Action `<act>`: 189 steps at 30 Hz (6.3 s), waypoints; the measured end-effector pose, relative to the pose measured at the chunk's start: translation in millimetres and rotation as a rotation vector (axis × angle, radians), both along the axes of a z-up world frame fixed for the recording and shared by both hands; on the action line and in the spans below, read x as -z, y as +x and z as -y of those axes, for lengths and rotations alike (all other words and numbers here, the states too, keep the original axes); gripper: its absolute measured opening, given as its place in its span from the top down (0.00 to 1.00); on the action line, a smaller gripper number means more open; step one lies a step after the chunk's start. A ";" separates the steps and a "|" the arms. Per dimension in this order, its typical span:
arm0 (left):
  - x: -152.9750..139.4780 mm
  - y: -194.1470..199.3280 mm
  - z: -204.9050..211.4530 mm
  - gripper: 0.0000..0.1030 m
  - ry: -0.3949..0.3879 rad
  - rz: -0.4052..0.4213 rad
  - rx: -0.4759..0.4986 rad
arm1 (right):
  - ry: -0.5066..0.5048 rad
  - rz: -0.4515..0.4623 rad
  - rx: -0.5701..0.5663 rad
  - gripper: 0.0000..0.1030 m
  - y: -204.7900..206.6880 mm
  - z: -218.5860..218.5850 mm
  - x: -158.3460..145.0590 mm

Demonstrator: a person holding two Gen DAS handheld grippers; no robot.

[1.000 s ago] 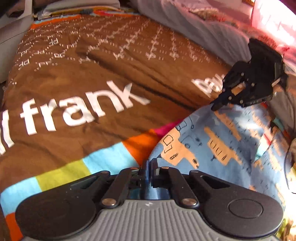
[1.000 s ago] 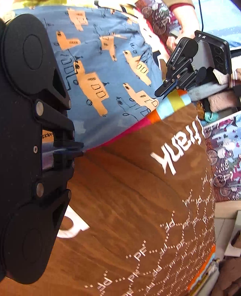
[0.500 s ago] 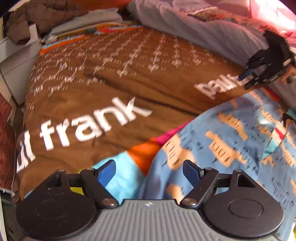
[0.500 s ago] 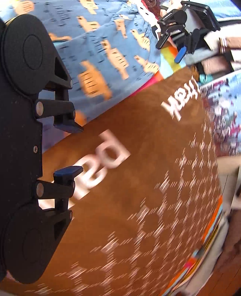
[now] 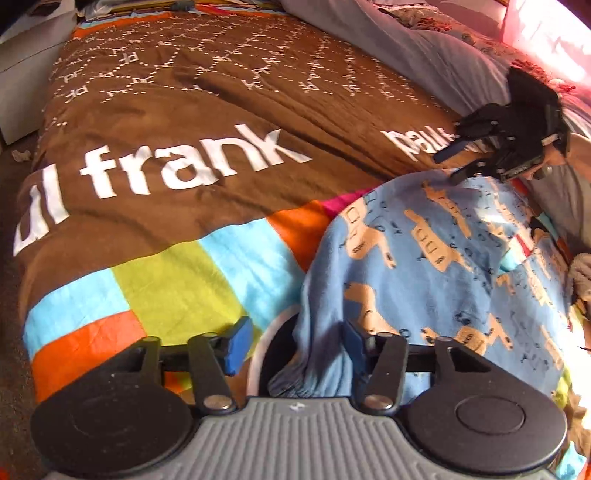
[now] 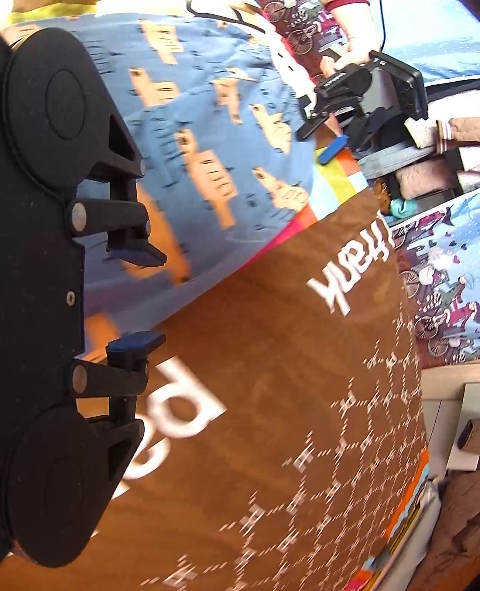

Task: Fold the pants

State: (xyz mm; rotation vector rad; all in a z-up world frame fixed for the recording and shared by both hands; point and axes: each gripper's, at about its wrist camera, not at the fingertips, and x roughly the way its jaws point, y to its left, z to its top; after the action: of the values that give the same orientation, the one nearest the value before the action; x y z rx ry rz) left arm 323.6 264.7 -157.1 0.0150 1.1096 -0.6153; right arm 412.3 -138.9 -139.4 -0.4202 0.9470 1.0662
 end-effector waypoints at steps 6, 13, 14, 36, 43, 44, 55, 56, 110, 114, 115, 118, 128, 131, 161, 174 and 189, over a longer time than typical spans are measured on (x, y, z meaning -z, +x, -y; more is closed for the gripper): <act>7.9 8.0 15.7 0.60 0.017 -0.028 0.071 | -0.042 -0.047 -0.001 0.65 18.4 -19.0 13.0; 15.4 24.3 28.2 0.62 0.002 -0.049 0.078 | -0.072 -0.108 -0.031 0.99 20.2 -13.3 25.6; 14.3 24.0 31.0 0.66 0.011 -0.041 0.087 | -0.067 -0.116 -0.037 0.99 19.2 -12.1 25.5; -88.5 -96.4 84.3 0.96 0.150 0.334 0.012 | 0.005 0.098 0.001 1.00 -89.9 15.9 -60.7; -89.0 -144.4 89.7 0.96 0.256 0.380 0.041 | 0.040 0.089 0.033 1.00 -145.1 32.7 -76.3; -84.5 -151.0 92.0 0.96 0.277 0.382 0.051 | 0.040 0.088 0.030 0.99 -153.1 32.2 -75.5; -40.5 -218.3 100.7 0.96 0.361 0.347 0.125 | -0.015 0.013 -0.022 0.99 -236.6 17.4 -32.8; -35.5 -220.6 102.2 0.96 0.377 0.342 0.134 | -0.023 0.006 -0.022 0.99 -241.1 16.0 -27.4; -46.6 -251.0 106.6 0.97 0.521 0.370 0.399 | -0.065 0.067 -0.086 0.99 -278.2 5.2 -20.8; -49.3 -258.5 103.8 0.97 0.513 0.379 0.379 | -0.062 0.080 -0.100 1.00 -289.1 4.5 -28.9; -47.9 -260.2 103.8 0.97 0.521 0.384 0.378 | -0.061 0.083 -0.103 1.00 -292.1 4.2 -30.1; -41.8 -263.7 107.9 0.97 0.565 0.402 0.400 | -0.088 0.105 -0.100 0.98 -296.6 1.7 -28.7; -25.1 -263.8 130.2 0.94 0.629 0.421 0.536 | -0.168 0.186 -0.178 0.81 -295.6 -5.9 -19.7; -26.2 -262.1 127.9 0.92 0.643 0.422 0.531 | -0.207 0.214 -0.220 0.77 -294.5 -8.1 -17.1; -13.3 -247.4 140.1 0.98 0.688 0.425 0.657 | -0.287 0.229 -0.331 0.99 -285.5 -18.4 -11.9; -48.3 -268.0 126.4 0.99 0.624 0.464 0.576 | -0.177 0.212 -0.240 1.00 -306.0 3.6 -41.5; -1.8 -294.2 130.2 0.98 0.692 0.410 0.644 | -0.211 0.137 -0.254 0.99 -333.5 -4.9 -0.2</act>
State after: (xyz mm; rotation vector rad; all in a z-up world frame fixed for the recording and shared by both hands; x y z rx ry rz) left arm 29.4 134.5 -155.3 1.0836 0.8557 -0.7211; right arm 78.8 -134.0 -139.2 -0.7954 0.9022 1.1537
